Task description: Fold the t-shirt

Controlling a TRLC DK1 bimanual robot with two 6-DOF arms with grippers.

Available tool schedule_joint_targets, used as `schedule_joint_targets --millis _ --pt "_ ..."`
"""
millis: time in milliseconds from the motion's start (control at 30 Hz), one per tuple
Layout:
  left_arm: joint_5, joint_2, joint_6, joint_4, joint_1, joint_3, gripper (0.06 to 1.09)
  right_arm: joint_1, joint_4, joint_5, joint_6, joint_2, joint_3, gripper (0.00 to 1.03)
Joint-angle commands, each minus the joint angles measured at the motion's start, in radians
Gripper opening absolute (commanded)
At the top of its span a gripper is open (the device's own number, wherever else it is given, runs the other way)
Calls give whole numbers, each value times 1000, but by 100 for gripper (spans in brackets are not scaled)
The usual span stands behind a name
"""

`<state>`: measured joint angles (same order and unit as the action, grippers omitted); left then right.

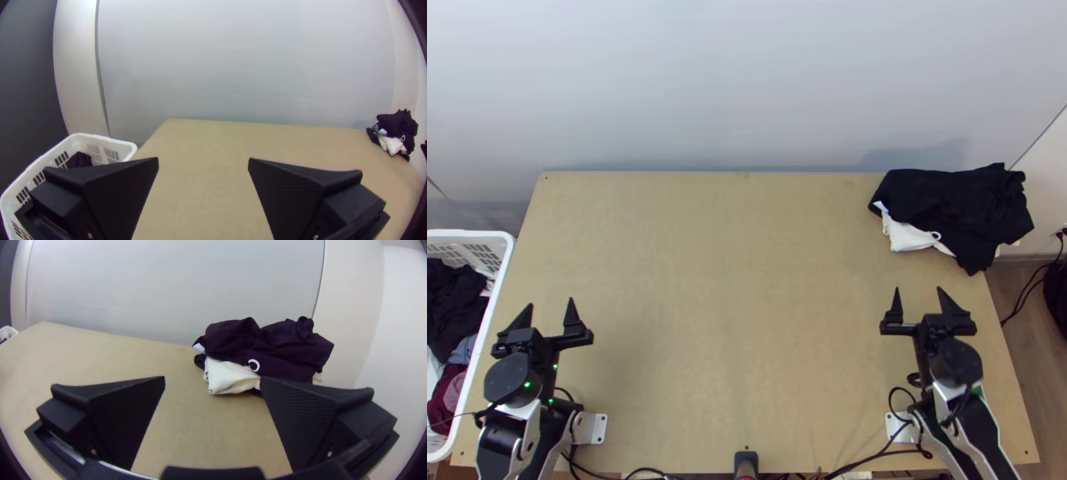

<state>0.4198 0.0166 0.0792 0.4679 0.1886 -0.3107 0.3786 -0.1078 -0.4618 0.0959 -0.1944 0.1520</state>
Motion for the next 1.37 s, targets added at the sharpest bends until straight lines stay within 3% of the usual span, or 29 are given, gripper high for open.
schedule_joint_targets --millis 0,1333 --pt "-96 -15 80 -26 2 70 104 29 59 -3 42 182 -109 99" --pt "-96 -18 80 14 -3 64 104 -10 48 -3 21 196 -109 99"
